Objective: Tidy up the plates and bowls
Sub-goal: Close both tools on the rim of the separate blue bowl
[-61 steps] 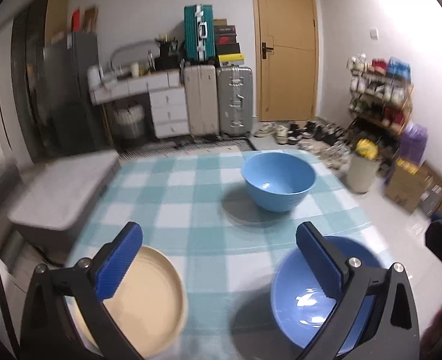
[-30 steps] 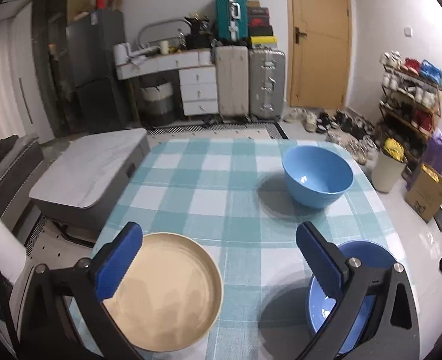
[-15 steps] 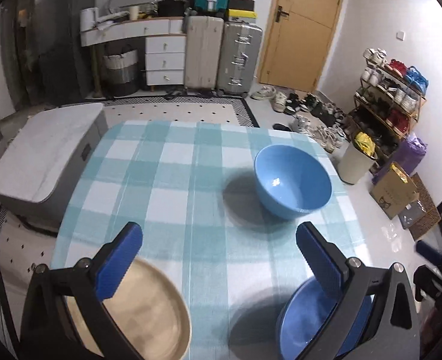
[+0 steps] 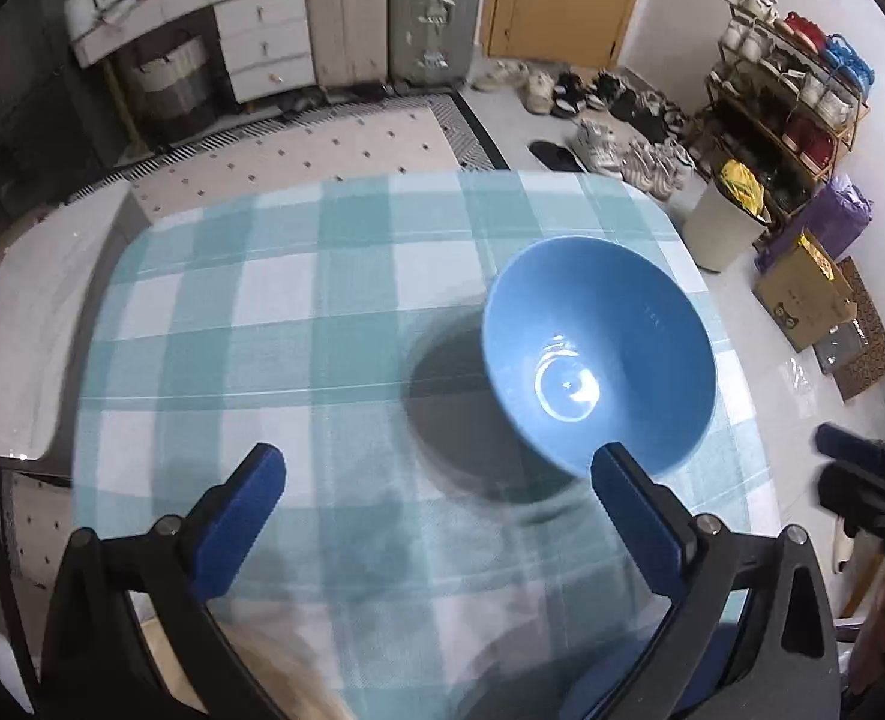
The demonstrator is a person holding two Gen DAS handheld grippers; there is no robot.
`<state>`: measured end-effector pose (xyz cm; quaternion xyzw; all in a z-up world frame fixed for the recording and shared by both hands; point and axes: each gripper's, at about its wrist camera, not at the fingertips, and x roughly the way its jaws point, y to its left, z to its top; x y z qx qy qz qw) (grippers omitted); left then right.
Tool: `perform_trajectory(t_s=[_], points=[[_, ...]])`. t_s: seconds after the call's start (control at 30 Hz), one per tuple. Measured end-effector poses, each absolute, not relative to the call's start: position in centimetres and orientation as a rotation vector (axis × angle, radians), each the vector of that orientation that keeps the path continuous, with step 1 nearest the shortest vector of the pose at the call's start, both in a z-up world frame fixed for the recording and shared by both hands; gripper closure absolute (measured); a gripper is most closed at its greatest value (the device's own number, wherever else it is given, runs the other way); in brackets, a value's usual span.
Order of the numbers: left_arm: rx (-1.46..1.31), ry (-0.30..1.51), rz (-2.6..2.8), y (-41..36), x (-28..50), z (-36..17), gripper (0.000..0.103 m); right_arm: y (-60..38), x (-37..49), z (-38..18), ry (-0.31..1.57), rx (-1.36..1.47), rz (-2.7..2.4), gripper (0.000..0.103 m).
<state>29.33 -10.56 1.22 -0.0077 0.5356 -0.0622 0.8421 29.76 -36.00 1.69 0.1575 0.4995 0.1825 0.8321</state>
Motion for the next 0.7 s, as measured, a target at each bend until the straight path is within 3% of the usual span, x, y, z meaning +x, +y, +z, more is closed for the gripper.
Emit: perform_trajectory(t_s=[0.17,0.33,0.4,0.5,0.57,0.7], points=[[0.004,1.193,-0.159,-12.5,32.2,-1.0,0.002,-35.5,33.3,-1.9,1.157,0.303,0.327,0.04],[-0.029,1.218,-0.173,-12.8,34.0,-2.5,0.005,-35.4,35.4,-3.9,1.174,0.276,0.29,0.041],[-0.046,1.22,-0.167,-12.7,34.6,-2.9,0.01,-35.6,36.2,-4.5,1.19,0.284,0.288,0.042],[-0.038,1.248,-0.214,-13.2,35.3,-4.1,0.029,-35.9,37.4,-5.1,1.194,0.286,0.269,0.045],[-0.044,1.272,-0.22,-13.4,35.6,-4.9,0.047,-35.9,38.0,-5.3,1.193,0.273,0.259,0.05],[-0.062,1.289,-0.244,-13.8,36.0,-5.9,0.055,-35.5,39.5,-6.2,1.217,0.24,0.236,0.062]])
